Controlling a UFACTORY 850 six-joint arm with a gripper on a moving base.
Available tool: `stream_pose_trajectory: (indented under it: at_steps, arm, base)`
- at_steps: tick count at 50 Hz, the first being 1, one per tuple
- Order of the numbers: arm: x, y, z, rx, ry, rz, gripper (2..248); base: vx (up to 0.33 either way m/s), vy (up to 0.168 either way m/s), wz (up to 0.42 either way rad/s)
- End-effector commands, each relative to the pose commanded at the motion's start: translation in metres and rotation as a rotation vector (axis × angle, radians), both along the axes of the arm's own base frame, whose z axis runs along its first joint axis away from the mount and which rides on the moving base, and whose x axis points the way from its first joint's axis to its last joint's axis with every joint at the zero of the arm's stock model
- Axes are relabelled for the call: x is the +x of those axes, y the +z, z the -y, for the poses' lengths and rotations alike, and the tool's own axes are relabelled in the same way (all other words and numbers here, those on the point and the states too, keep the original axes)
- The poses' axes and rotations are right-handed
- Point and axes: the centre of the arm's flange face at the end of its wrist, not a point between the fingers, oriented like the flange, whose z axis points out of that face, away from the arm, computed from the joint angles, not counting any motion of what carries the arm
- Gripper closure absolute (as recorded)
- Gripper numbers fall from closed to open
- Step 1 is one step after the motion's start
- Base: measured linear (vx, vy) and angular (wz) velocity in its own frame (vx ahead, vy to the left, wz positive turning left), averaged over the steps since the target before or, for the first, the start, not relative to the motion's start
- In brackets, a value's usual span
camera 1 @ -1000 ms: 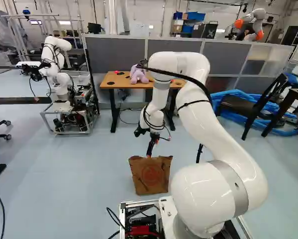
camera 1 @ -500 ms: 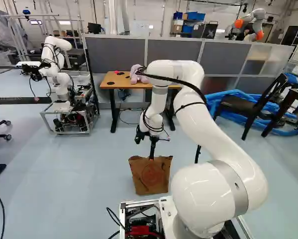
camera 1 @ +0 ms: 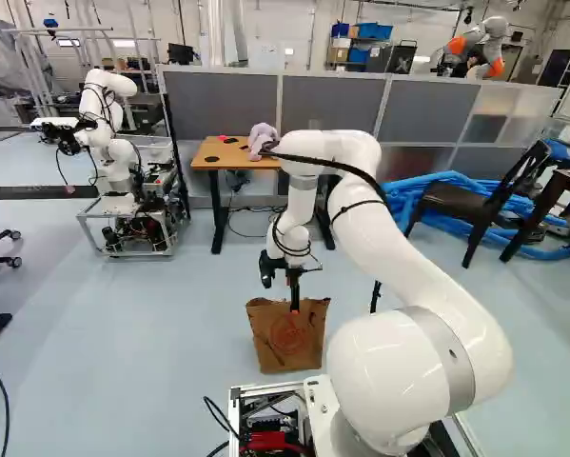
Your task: Pick up the bag on the ground and place it on the table
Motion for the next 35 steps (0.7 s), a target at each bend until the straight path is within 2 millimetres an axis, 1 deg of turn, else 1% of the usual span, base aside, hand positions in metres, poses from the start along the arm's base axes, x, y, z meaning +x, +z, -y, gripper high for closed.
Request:
stream_pose_trajectory:
  at_steps: [35]
  arm:
    - [0.004, -0.054, 0.0, -0.002, 0.013, -0.023, 3]
  base:
    - [0.0, 0.0, 0.0]
